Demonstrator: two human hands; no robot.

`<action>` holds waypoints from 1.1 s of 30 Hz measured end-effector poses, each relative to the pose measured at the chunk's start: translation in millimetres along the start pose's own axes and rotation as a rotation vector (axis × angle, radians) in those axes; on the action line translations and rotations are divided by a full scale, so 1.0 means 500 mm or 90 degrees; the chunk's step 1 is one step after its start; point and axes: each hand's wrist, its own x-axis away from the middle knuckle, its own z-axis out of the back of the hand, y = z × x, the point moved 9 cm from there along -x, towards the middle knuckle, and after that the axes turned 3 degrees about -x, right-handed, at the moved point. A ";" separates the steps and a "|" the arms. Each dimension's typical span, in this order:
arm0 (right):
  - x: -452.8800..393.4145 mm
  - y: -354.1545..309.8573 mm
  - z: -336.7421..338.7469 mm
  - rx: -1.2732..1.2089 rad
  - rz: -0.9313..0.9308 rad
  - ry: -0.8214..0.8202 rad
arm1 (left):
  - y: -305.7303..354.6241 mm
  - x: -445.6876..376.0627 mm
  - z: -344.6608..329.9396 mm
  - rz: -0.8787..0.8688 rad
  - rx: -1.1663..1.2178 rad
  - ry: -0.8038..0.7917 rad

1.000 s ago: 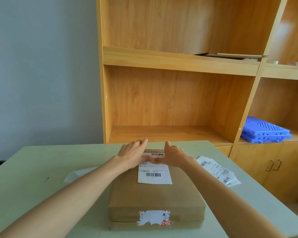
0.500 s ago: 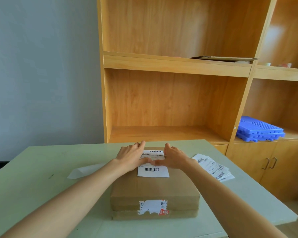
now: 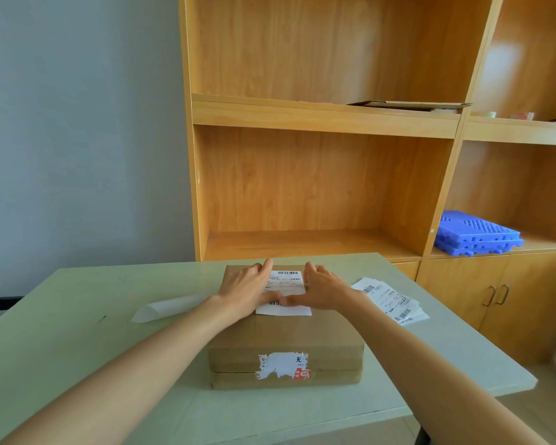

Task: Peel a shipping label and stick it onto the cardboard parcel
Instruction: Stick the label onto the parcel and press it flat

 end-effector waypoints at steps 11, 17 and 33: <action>0.035 -0.011 0.000 0.043 0.013 -0.035 | 0.008 0.037 0.009 -0.036 0.018 0.003; 0.042 -0.012 -0.002 0.045 -0.007 -0.062 | 0.010 0.050 0.004 -0.068 0.030 -0.010; 0.020 0.016 0.008 -0.072 -0.064 0.034 | -0.020 0.027 -0.006 0.023 0.140 0.109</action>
